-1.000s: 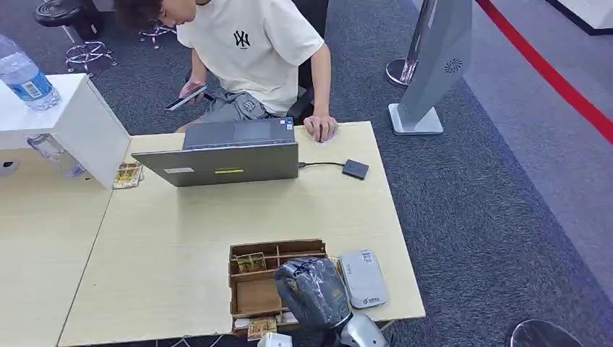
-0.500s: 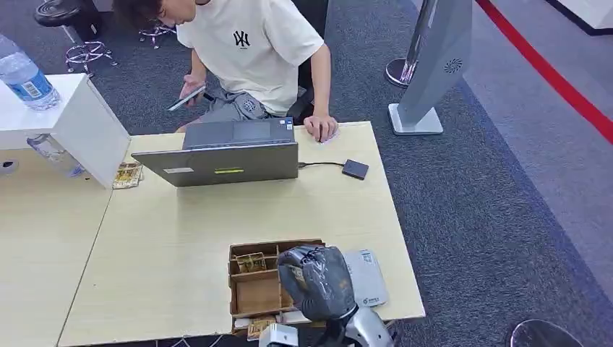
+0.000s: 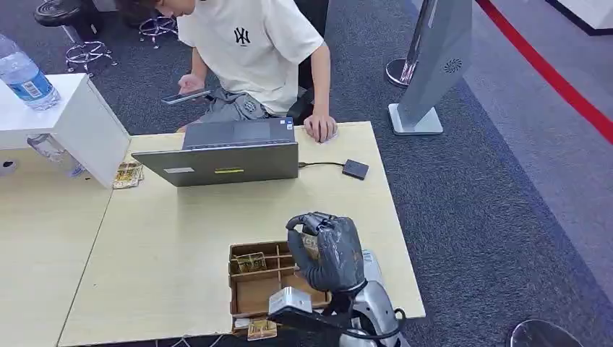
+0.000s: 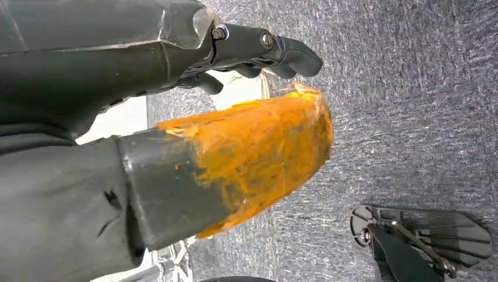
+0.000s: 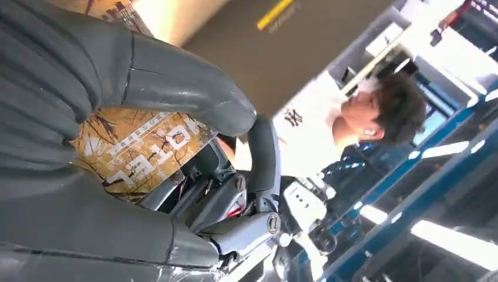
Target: Pass the card to the sensor for recognition and then transmit it.
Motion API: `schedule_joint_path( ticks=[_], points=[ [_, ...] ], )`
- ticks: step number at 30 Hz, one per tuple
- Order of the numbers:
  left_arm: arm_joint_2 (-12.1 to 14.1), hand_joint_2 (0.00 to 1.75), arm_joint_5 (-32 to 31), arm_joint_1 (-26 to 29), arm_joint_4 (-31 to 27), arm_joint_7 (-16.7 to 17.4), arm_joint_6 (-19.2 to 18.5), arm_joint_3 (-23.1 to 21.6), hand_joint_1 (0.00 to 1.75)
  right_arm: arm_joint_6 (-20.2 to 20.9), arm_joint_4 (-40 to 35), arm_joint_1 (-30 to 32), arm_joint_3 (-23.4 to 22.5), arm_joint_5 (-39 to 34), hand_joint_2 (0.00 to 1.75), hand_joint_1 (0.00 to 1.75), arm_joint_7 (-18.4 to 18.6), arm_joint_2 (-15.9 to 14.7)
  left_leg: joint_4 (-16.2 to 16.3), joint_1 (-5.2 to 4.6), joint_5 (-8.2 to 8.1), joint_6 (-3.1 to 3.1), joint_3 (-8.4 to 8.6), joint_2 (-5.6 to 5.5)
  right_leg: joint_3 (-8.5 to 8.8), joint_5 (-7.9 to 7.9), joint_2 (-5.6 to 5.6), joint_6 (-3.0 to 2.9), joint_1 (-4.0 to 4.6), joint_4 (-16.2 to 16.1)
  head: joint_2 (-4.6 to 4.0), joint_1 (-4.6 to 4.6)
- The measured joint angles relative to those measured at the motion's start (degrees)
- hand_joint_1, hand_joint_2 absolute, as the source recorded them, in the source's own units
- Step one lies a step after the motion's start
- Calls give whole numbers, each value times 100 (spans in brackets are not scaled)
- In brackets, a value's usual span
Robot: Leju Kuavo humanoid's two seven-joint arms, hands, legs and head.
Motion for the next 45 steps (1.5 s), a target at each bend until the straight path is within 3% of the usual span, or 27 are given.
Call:
schedule_joint_path(
  ticks=[10, 20, 31, 41, 42, 43, 45],
  points=[
    [13, 0, -181, 0, 0, -44, -129, -122, 0, 372, 131, -1145, -551, -688, 175, 175, 107, 0, 1, 0, 3, 2, 1, 0, 0, 3, 0, -2, 0, 1, 0, -2],
    [13, 0, -406, 1, 0, -24, -273, -304, 0, 715, 1212, -2505, -1151, -907, 175, 175, 302, 0, 2, 0, 5, 4, -1, -3, 0, 6, 0, 0, 0, 2, 0, 0],
    [4, 0, -590, 0, 0, 9, -341, -448, 0, 516, 2801, -3639, -1604, -618, 175, 175, 496, 0, 3, 0, 6, 4, -1, -7, 0, 6, -1, 0, 0, 2, 0, 0],
    [4, 0, -623, 1, 0, 24, -354, -525, 0, 321, 3325, -3870, -1703, -358, 175, 175, 512, 0, 3, 0, 6, 4, -2, -8, -1, 6, -2, 0, 0, 2, 0, 0],
    [4, 0, -623, 1, 0, 24, -354, -525, 0, 306, 3340, -3870, -1703, -347, 175, 45, 520, 0, 3, 0, 6, 4, -2, -9, 0, 6, -2, 0, 0, 2, 0, 0],
    [4, 0, -623, 1, 0, 24, -354, -525, 0, 297, 3355, -3870, -1703, -327, 175, 0, 522, 2, 3, 0, 6, 4, -2, -9, 0, 6, -2, 0, 0, 2, 0, 0],
    [4, 0, -623, 1, 0, 24, -354, -525, 0, 278, 3373, -3870, -1703, -297, 175, 0, 529, 13, 3, 0, 6, 4, -2, -10, -1, 6, -3, 0, 0, 2, 0, 0]
  ],
)
